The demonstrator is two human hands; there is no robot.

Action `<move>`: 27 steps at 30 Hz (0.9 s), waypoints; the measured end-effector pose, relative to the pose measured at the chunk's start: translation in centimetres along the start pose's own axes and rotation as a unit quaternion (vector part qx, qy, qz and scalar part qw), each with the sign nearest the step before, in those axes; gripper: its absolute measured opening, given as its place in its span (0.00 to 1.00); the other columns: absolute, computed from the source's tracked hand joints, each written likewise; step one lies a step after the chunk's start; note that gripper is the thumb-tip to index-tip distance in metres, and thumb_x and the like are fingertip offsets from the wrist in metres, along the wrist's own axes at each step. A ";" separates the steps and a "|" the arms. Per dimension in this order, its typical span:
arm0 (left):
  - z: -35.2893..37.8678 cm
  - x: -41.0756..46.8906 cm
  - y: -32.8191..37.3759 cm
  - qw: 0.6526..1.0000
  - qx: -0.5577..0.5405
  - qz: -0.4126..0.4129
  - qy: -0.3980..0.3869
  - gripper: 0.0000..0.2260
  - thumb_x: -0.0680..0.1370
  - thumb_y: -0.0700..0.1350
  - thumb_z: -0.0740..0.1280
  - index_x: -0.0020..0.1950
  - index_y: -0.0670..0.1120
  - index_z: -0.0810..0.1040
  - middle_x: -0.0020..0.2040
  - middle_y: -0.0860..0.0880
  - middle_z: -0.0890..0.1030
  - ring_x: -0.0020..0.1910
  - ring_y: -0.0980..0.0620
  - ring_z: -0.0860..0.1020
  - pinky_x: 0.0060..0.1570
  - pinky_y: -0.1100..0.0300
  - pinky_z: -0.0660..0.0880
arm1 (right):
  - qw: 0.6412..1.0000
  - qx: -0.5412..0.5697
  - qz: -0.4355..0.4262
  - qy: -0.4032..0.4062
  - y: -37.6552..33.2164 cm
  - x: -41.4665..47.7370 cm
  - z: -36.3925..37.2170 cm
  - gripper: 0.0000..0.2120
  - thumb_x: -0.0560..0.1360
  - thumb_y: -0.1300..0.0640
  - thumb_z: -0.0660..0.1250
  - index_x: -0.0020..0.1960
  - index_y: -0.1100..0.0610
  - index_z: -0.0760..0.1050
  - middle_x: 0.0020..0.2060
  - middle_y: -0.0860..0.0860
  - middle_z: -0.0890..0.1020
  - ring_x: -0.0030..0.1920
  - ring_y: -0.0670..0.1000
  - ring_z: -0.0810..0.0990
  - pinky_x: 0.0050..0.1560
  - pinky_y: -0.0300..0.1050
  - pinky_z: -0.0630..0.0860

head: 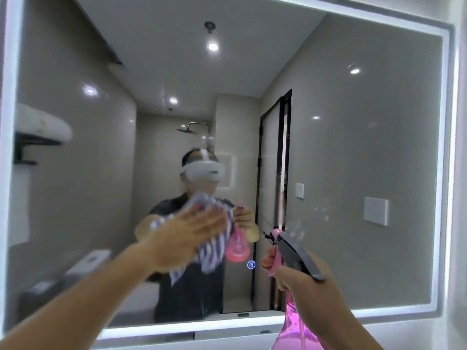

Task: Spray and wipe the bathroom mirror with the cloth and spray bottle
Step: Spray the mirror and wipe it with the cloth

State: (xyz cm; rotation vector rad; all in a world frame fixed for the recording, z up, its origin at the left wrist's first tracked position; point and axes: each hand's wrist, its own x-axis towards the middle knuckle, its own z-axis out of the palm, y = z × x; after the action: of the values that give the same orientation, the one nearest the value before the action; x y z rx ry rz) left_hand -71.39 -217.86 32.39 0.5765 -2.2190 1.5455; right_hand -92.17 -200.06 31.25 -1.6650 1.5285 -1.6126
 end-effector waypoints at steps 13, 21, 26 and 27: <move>4.4 -3.6 10.3 0.998 0.037 0.032 -0.031 0.24 0.76 0.47 0.58 0.72 0.48 0.63 0.71 0.50 0.70 0.75 0.43 0.47 0.72 0.44 0.42 | 0.997 0.072 -0.039 -0.016 -0.6 -1.3 2.2 0.12 0.61 0.60 0.63 0.41 0.66 0.75 0.22 0.53 0.74 0.26 0.44 0.66 0.27 0.33 0.65; 0.7 -6.2 2.4 0.994 -0.022 0.039 -0.099 0.22 0.73 0.47 0.53 0.66 0.54 0.73 0.68 0.53 0.73 0.72 0.47 0.65 0.73 0.51 0.43 | 0.999 0.021 -0.025 0.005 -0.9 -1.6 2.0 0.10 0.68 0.69 0.62 0.42 0.58 0.78 0.40 0.70 0.79 0.34 0.52 0.71 0.33 0.44 0.69; -1.9 -0.1 -8.3 0.924 -0.045 -0.372 0.079 0.28 0.78 0.47 0.53 0.75 0.41 0.48 0.76 0.37 0.54 0.75 0.40 0.49 0.72 0.47 0.36 | 0.998 0.007 -0.059 0.019 -1.6 -1.3 2.1 0.15 0.69 0.66 0.62 0.53 0.57 0.78 0.43 0.65 0.82 0.34 0.54 0.75 0.31 0.36 0.69; -2.5 0.9 -8.8 0.897 -0.070 -0.430 0.073 0.29 0.79 0.47 0.54 0.75 0.42 0.44 0.77 0.38 0.49 0.76 0.41 0.44 0.71 0.47 0.34 | 0.998 -0.001 -0.062 0.019 -1.7 -1.3 2.1 0.14 0.70 0.67 0.61 0.53 0.59 0.78 0.44 0.65 0.82 0.33 0.53 0.75 0.30 0.33 0.69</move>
State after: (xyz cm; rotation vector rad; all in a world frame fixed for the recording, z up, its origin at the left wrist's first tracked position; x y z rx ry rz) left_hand -67.31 -218.36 40.65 1.1462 -1.5743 0.9089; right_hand -89.30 -199.23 31.51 -1.7723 1.4706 -1.7146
